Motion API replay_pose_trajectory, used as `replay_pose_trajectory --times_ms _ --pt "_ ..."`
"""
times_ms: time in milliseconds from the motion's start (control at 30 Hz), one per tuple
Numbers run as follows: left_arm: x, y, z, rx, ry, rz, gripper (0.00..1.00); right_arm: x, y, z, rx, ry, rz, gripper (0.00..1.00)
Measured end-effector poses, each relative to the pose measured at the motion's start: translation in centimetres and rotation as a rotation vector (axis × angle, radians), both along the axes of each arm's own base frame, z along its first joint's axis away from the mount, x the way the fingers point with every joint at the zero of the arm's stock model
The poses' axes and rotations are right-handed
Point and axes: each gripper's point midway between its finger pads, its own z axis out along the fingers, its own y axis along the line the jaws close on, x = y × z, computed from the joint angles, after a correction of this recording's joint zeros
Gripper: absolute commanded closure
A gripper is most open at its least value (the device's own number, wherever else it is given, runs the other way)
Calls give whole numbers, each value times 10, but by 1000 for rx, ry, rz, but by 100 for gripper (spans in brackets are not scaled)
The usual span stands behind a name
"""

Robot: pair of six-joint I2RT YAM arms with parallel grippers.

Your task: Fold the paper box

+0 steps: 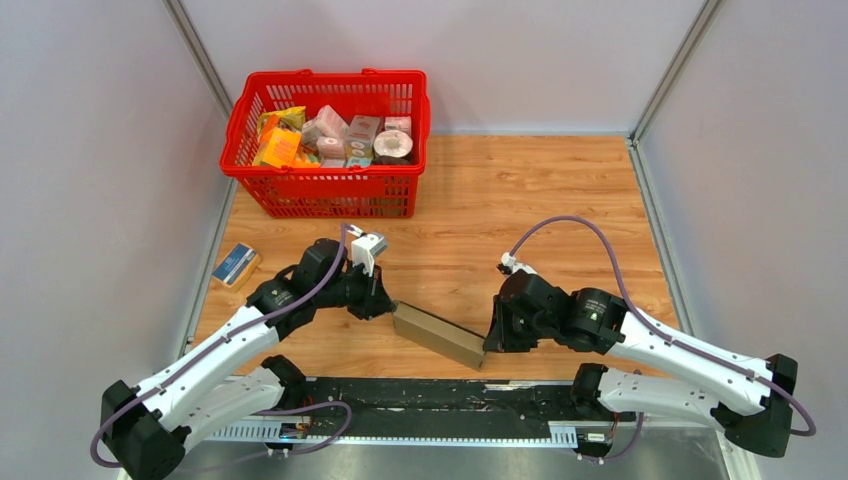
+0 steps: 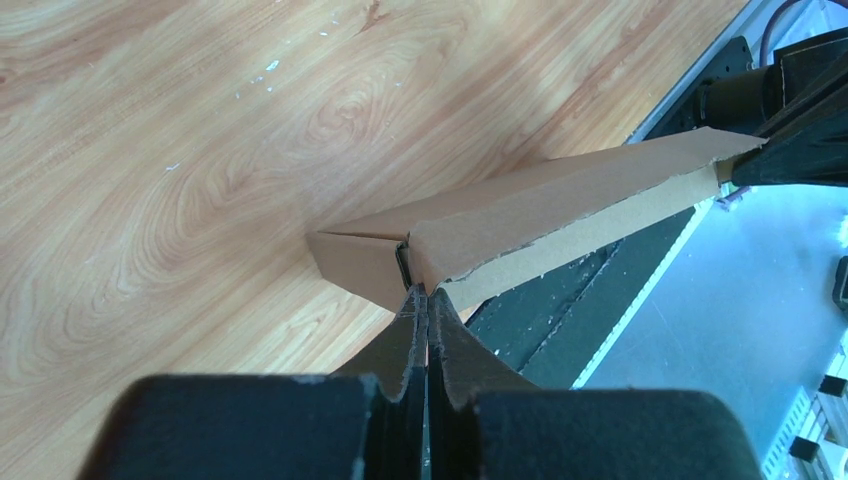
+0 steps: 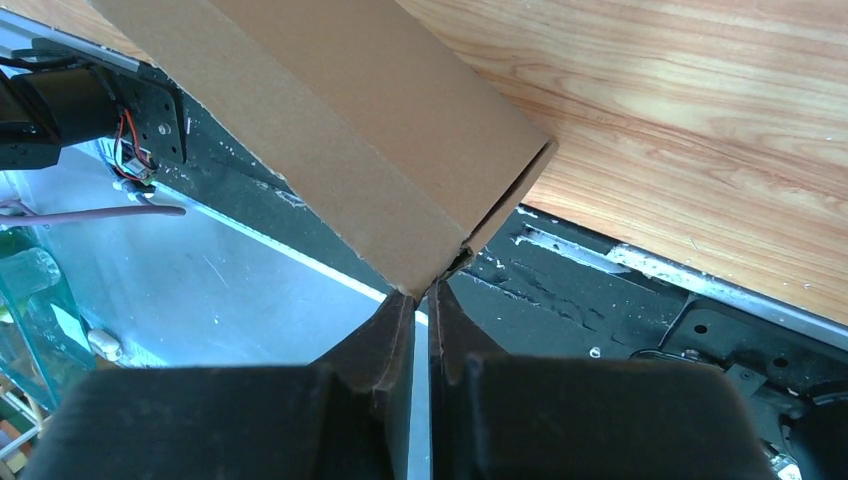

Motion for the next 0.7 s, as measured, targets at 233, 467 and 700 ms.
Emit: replay_pose_trajectory --times_ms 233,467,700 --pt "4 1 -1 -14 -29 23 100 -4 4 -7 17 20 17 82" --pt "6 0 -2 -37 -47 40 100 -10 11 1 66 16 86 41" --pt "6 0 -2 -40 -42 44 100 5 7 31 68 -193 238 38"
